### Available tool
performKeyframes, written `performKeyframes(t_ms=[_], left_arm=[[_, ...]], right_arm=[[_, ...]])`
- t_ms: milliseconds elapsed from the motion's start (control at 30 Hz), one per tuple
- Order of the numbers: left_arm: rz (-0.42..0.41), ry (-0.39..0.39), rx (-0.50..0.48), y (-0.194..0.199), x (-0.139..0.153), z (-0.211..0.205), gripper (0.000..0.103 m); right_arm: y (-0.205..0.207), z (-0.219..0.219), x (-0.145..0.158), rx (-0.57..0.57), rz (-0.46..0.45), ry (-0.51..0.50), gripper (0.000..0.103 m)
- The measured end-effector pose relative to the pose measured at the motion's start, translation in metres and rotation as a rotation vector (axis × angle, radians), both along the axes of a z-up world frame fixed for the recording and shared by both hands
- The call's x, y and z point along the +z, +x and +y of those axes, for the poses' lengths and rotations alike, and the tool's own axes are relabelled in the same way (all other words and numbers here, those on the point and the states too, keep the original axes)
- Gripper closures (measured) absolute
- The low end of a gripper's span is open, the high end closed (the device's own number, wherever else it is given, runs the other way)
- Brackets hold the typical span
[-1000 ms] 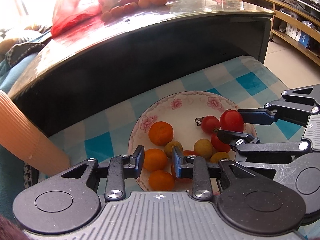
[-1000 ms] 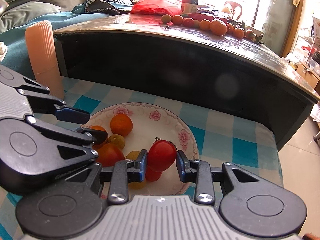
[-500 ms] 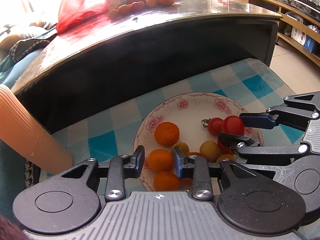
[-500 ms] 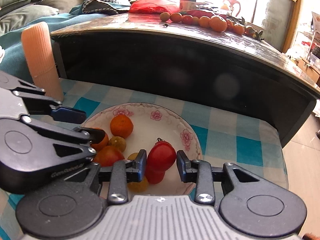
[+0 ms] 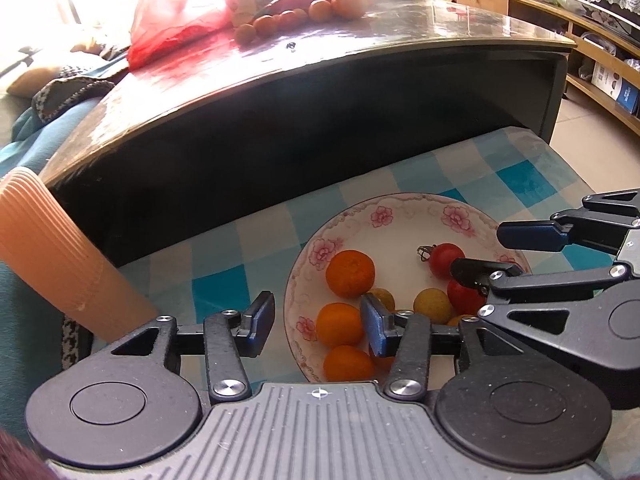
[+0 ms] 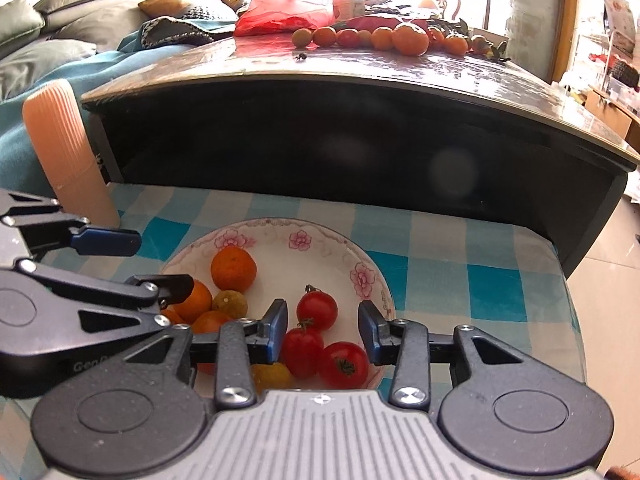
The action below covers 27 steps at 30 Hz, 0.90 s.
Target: Organize fruits
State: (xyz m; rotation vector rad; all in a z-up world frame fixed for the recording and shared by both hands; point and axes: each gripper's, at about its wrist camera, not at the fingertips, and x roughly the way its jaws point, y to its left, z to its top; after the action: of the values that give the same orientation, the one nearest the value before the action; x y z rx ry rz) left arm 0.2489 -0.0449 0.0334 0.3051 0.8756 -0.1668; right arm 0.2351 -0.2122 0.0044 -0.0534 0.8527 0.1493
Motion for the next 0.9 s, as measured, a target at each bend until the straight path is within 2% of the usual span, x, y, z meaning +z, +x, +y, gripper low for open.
performKeyframes(t_ms=[200, 400, 633, 800, 900], left_arm=[[-0.008, 0.001, 0.009, -0.003, 0.003, 0.001, 0.035], [-0.031, 0.019, 0.029, -0.008, 0.006, 0.001, 0.022], [-0.064, 0.038, 0.047, -0.024, 0.012, -0.001, 0.012], [-0.119, 0.088, 0.045, -0.041, 0.019, -0.006, 0.003], [-0.154, 0.122, 0.044, -0.051, 0.024, -0.01, 0.0]], right_arm=[[-0.001, -0.004, 0.004, -0.026, 0.002, 0.019, 0.046], [-0.007, -0.005, 0.006, -0.036, 0.009, -0.001, 0.045], [-0.021, -0.006, 0.016, -0.047, 0.004, -0.019, 0.045], [-0.039, -0.009, 0.024, -0.066, -0.001, -0.016, 0.044], [-0.048, -0.009, 0.027, -0.075, -0.005, -0.012, 0.044]])
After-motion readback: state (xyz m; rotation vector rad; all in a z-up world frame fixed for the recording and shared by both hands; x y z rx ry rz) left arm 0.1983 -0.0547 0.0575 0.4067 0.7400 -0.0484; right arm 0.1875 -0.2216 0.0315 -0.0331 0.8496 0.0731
